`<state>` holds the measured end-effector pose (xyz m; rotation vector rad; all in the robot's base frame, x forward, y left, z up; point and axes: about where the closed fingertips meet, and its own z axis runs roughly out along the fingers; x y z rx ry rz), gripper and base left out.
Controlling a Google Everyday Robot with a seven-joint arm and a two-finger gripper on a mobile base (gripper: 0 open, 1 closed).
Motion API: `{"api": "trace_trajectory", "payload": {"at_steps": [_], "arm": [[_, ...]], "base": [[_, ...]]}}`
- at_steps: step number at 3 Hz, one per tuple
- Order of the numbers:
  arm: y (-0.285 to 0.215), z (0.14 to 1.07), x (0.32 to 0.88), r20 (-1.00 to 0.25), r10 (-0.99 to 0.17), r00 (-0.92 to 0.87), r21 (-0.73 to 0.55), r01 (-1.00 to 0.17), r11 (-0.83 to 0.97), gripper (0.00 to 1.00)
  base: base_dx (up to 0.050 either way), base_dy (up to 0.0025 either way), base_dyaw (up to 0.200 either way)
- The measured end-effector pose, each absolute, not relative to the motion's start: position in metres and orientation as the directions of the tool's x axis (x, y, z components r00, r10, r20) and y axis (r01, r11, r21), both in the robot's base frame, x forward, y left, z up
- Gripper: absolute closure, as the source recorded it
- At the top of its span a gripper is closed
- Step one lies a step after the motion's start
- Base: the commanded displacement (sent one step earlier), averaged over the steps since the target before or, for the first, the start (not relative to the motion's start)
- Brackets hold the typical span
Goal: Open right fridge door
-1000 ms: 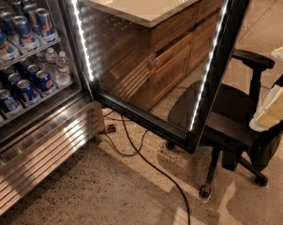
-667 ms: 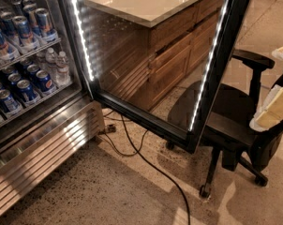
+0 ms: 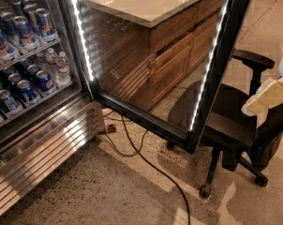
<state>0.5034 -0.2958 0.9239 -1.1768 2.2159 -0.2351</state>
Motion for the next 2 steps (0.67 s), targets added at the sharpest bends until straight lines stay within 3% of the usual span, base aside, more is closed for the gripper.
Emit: {"api": "trace_trajectory", "payload": {"at_steps": [2], "arm": [[-0.3118,0.9190,0.5363,-0.501,-0.761,-0.412,-0.471,-0.609,0.639,0.00]], "base": [[0.000,0.00000,0.000]]}}
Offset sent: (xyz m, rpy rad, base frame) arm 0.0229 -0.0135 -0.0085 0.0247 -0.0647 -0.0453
